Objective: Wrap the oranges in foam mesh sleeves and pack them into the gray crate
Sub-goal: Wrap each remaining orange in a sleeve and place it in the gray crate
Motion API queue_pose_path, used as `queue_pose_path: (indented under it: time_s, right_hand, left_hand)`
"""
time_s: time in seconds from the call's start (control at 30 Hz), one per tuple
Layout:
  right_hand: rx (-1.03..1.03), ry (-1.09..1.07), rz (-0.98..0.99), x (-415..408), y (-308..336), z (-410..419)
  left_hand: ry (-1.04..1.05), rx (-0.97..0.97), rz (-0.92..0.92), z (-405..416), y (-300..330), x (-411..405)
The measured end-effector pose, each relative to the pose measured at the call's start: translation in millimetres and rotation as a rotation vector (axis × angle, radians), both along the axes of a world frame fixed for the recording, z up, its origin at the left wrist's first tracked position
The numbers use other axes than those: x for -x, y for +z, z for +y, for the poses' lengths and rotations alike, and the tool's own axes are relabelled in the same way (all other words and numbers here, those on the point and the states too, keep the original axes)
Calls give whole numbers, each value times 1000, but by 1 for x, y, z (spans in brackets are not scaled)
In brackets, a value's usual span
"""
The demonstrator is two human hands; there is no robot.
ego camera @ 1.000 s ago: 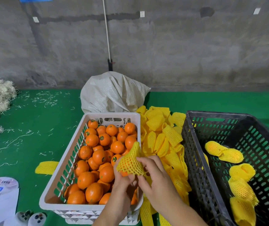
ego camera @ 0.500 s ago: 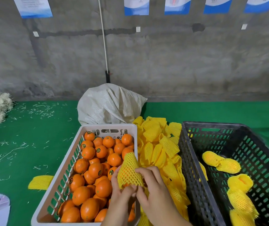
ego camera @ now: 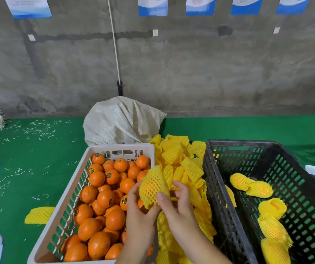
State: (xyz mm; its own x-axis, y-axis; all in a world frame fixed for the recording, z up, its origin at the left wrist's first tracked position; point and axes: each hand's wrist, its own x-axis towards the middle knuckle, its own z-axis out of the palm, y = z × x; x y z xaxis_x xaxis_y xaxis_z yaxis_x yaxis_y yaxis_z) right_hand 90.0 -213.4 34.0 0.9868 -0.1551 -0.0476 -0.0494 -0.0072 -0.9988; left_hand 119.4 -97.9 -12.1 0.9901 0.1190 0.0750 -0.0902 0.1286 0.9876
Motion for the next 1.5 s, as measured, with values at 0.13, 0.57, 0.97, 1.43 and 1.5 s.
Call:
queue_pose_path:
  time_s: [0.13,0.57,0.97,1.43,1.5]
  right_hand:
    - [-87,65,-46,-7,-1,0]
    - [-429,-352,-45,-22,-14,-112]
    - [324,-114,95,-25,-56,-83]
    - [1421,777,387,-35,-105,-27]
    - [1422,784,423,-35,-113,-25]
  left_hand:
    - [-19,-156,-118,-9,17,3]
    - [-139,-597,-223,52,-9,-3]
    - [-328,-1473,327,117,-64,-42]
    - [-87,-380,90,46,-18,-20]
    - [-131,-324,81,33,-20,-14]
